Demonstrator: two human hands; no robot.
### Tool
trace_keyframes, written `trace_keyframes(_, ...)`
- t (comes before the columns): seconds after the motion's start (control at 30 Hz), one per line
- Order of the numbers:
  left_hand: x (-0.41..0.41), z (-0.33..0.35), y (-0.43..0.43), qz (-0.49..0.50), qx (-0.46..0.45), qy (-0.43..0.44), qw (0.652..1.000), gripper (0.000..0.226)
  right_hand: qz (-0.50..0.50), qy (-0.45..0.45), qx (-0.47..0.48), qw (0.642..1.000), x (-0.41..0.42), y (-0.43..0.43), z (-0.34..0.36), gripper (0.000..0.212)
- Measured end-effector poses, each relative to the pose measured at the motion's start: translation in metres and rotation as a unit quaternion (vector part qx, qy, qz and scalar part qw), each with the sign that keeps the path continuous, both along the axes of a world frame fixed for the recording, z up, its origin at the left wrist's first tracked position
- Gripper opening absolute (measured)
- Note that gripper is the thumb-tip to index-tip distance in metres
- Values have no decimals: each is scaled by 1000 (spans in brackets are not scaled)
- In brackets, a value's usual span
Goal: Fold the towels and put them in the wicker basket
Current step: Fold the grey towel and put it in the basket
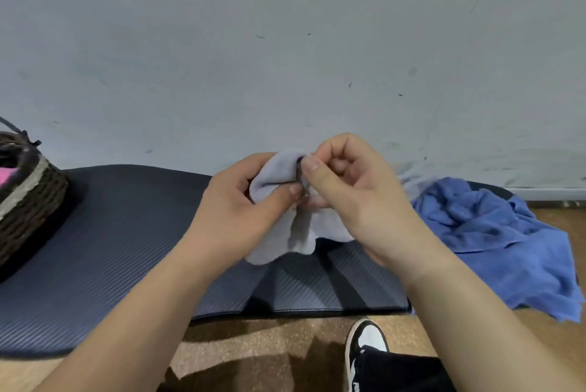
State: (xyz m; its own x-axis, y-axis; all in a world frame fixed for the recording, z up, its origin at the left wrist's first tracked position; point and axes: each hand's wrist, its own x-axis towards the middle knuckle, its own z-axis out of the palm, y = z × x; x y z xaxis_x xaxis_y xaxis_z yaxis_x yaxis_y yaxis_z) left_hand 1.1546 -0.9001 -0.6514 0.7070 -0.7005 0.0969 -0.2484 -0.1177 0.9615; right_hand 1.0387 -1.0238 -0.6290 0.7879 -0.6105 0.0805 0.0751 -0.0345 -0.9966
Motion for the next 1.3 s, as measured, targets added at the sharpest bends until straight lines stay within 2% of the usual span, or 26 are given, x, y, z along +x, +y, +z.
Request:
trace_keyframes(0.03, 6, 1, 5, 0, 23, -13, 1000, 24, 12, 18, -8, 1000, 3, 0, -3, 12)
trace_keyframes(0.1, 17, -4, 15, 3, 63, -23, 998, 15, -18, 75, -54, 996, 9, -6, -14, 13)
trace_keyframes(0.13, 21, -6, 20, 6, 83, -26, 996, 14, -41, 125, -102, 986, 12, -11, -23, 12)
trace_keyframes(0.2, 31, -11, 31, 23, 119, -36, 992, 13, -46, 258, -204, 943, 16, -26, -43, 22)
trace_keyframes(0.3, 51, -17, 49, 63, 167, -62, 982, 3, 68, 413, -269, 867, 17, -42, -74, 54)
trace_keyframes(0.37, 67, -21, 62, 85, 198, -74, 974, 5, 162, 458, -282, 827, 18, -40, -85, 69)
trace_keyframes(0.43, 85, -27, 76, 106, 254, -87, 957, 23, 193, 469, -282, 814, 22, -37, -94, 74)
trace_keyframes(0.5, 99, -34, 88, 137, 335, -146, 921, 54, 146, 454, -318, 819, 29, -37, -104, 63)
trace_keyframes(0.53, 103, -36, 91, 146, 359, -180, 904, 61, 115, 443, -343, 820, 33, -37, -109, 53)
trace_keyframes(0.6, 98, -38, 89, 134, 360, -227, 895, 61, 83, 436, -381, 811, 40, -34, -117, 30)
trace_keyframes(0.67, 81, -40, 80, 72, 346, -239, 904, 47, 72, 432, -414, 798, 45, -28, -119, 13)
trace_keyframes(0.73, 59, -46, 68, -32, 343, -226, 911, 35, 53, 373, -441, 814, 48, -23, -115, 9)
trace_keyframes(0.77, 49, -51, 62, -84, 348, -218, 908, 37, 40, 328, -436, 837, 49, -20, -110, 10)
trace_keyframes(0.83, 36, -65, 52, -155, 384, -237, 879, 50, 12, 256, -368, 894, 52, -17, -98, 12)
trace_keyframes(0.9, 34, -78, 47, -170, 424, -288, 842, 51, 2, 231, -319, 919, 53, -15, -93, 14)
trace_keyframes(0.97, 39, -89, 46, -155, 424, -309, 837, 44, 1, 240, -314, 918, 54, -16, -95, 15)
trace_keyframes(1.03, 46, -98, 49, -129, 401, -298, 856, 36, -12, 257, -312, 915, 53, -19, -99, 11)
trace_keyframes(1.17, 55, -104, 57, -102, 364, -287, 880, 28, -56, 234, -378, 894, 51, -21, -88, 14)
trace_keyframes(1.27, 55, -109, 60, -103, 359, -313, 873, 10, 44, 253, -306, 917, 48, -12, -83, 14)
trace_keyframes(1.3, 54, -110, 60, -104, 367, -318, 868, 7, 85, 271, -292, 913, 47, -8, -87, 12)
